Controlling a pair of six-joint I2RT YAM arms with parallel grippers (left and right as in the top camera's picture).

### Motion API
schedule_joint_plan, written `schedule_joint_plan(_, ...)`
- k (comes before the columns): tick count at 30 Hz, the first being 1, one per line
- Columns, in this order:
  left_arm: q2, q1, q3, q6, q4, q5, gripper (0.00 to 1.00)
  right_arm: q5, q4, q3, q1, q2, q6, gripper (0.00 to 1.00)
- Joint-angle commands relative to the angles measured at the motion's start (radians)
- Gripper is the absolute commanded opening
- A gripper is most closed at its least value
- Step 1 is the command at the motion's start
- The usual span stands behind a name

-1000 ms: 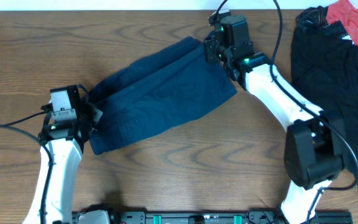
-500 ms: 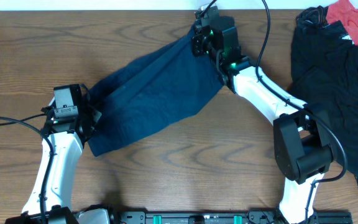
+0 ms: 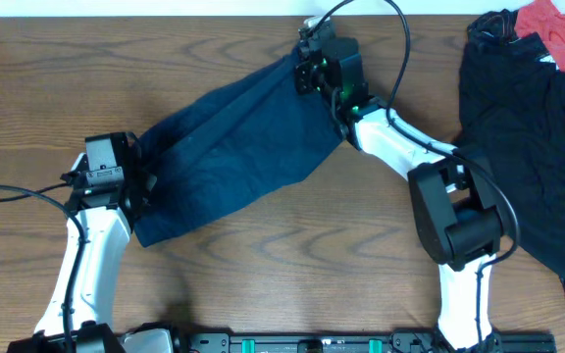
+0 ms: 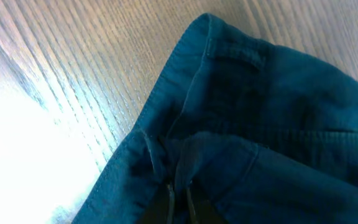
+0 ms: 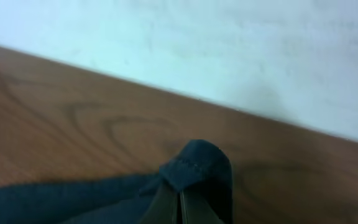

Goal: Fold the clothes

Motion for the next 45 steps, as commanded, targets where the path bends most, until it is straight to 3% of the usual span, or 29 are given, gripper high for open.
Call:
schedule_joint_plan(1, 0.025, 0.024, -0.005, -0.05, -0.019, -0.114, 0.06, 0.08, 0.105, 0.016, 0.005, 0.037, -0.021, 0.01)
schedule_joint_plan(3, 0.035, 0.024, -0.008, -0.056, -0.018, -0.119, 0.06, 0.08, 0.167, 0.016, 0.018, 0.061, -0.021, 0.05)
schedule_joint_plan(4, 0.042, 0.024, -0.008, -0.06, -0.018, -0.132, 0.06, 0.08, 0.2, 0.018, 0.026, 0.082, -0.021, 0.15)
schedule_joint_plan(6, 0.054, 0.024, -0.008, -0.061, -0.01, -0.157, 0.08, 0.08, 0.217, 0.034, 0.034, 0.123, -0.021, 0.25)
schedule_joint_plan(7, 0.059, 0.024, -0.008, -0.061, -0.001, -0.161, 0.17, 0.08, 0.214, 0.048, 0.037, 0.149, -0.02, 0.35)
schedule_joint_plan(9, 0.069, 0.024, -0.008, -0.059, 0.022, -0.163, 0.47, 0.078, 0.208, 0.078, 0.045, 0.202, -0.02, 0.8)
schedule_joint_plan(10, 0.07, 0.025, -0.008, -0.05, 0.034, -0.163, 0.56, 0.077, 0.206, 0.088, 0.047, 0.222, -0.021, 0.96)
schedule_joint_plan(11, 0.07, 0.028, -0.007, -0.043, 0.048, -0.163, 0.6, 0.08, 0.205, 0.09, 0.047, 0.23, -0.023, 0.99)
schedule_joint_plan(16, 0.028, 0.065, 0.047, 0.076, 0.061, -0.163, 0.69, 0.209, 0.071, 0.09, 0.023, 0.156, -0.043, 0.99)
schedule_joint_plan(21, -0.039, 0.102, 0.154, 0.16, 0.043, -0.154, 0.72, 0.298, -0.126, 0.09, -0.032, 0.005, -0.043, 0.99)
schedule_joint_plan(25, -0.076, 0.101, 0.197, 0.204, -0.014, -0.003, 0.72, 0.209, -0.36, 0.09, -0.079, -0.117, -0.043, 0.99)
schedule_joint_plan(29, -0.075, 0.075, 0.191, 0.22, -0.105, 0.23, 0.56, 0.065, -0.642, 0.09, -0.104, -0.185, -0.043, 0.99)
schedule_joint_plan(33, -0.041, 0.002, 0.165, 0.296, -0.146, 0.242, 0.44, -0.091, -0.838, 0.08, -0.111, -0.169, -0.035, 0.99)
schedule_joint_plan(39, 0.063, -0.073, 0.158, 0.327, -0.178, 0.24, 0.43, -0.159, -0.9, 0.051, -0.088, -0.085, -0.035, 0.99)
schedule_joint_plan(45, 0.147, -0.111, 0.158, 0.327, -0.199, 0.24, 0.43, -0.159, -0.812, 0.051, -0.082, 0.003, -0.035, 0.99)
